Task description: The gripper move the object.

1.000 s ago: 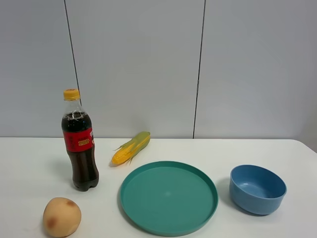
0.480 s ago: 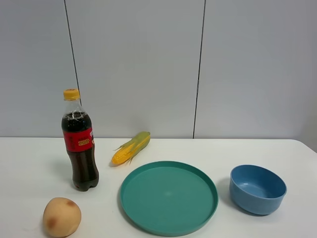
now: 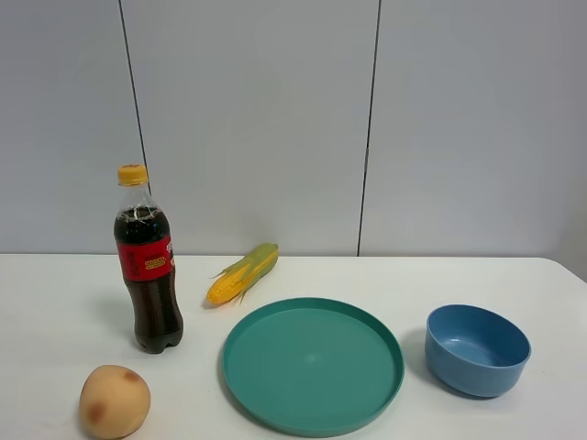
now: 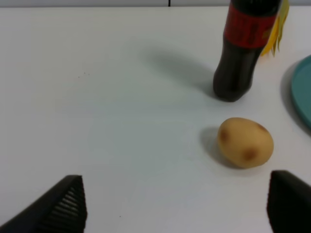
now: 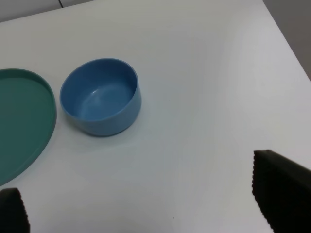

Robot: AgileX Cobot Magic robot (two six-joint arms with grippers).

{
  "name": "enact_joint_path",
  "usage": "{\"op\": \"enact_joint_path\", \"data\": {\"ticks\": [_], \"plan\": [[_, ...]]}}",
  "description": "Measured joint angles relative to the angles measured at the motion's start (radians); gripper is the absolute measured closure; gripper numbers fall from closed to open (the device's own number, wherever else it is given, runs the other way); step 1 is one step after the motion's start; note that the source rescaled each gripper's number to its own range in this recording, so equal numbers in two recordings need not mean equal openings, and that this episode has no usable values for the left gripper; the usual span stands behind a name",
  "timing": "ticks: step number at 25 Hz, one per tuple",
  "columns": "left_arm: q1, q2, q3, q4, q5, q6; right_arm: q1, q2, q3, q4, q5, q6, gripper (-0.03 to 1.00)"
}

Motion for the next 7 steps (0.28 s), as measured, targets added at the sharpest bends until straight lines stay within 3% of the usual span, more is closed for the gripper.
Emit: {"op": "enact_joint_path", "data": {"ticks": [7], "plan": [[0.000, 0.000, 0.000, 0.000, 0.000, 0.000, 0.000, 0.000, 0.000, 0.000, 0.000, 0.000, 0.07]]}}
